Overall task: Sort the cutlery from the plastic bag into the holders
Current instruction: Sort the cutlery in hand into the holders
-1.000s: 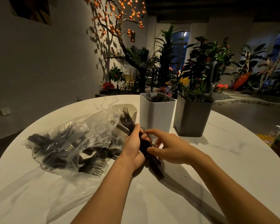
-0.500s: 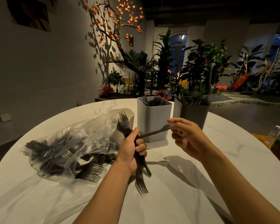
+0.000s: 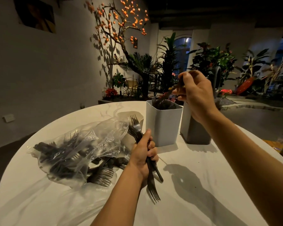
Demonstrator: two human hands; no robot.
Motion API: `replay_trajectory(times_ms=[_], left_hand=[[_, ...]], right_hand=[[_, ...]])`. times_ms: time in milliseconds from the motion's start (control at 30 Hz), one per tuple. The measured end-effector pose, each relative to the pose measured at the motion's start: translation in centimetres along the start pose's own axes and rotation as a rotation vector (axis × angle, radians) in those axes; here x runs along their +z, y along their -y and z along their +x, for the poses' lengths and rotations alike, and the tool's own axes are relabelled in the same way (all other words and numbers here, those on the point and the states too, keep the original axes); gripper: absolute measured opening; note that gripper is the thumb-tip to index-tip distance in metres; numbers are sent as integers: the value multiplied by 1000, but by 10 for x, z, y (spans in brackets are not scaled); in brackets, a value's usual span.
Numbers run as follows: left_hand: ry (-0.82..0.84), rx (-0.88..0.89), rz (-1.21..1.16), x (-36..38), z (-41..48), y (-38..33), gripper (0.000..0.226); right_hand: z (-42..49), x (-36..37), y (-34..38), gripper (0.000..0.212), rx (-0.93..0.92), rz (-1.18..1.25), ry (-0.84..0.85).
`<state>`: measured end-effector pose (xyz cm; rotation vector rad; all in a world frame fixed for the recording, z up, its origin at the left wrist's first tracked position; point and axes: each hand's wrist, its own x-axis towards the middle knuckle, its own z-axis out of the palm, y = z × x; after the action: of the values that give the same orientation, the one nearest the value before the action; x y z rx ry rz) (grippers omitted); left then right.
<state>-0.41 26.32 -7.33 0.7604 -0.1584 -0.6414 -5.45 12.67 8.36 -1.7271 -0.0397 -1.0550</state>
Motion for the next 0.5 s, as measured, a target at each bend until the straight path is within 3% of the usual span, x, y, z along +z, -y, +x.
replay_trajectory(times_ms=[167, 367, 433, 500], left_hand=[[33, 3, -15, 1, 0, 0, 28], [14, -13, 8, 1, 0, 1, 29], [10, -22, 7, 2, 0, 1, 30], [9, -32, -5, 3, -1, 0, 31]], right_hand=[[17, 14, 2, 20, -112, -244, 29], [21, 25, -34, 16, 11, -635, 168], [19, 25, -48, 37, 16, -735, 157], [15, 27, -60, 37, -22, -796, 151]])
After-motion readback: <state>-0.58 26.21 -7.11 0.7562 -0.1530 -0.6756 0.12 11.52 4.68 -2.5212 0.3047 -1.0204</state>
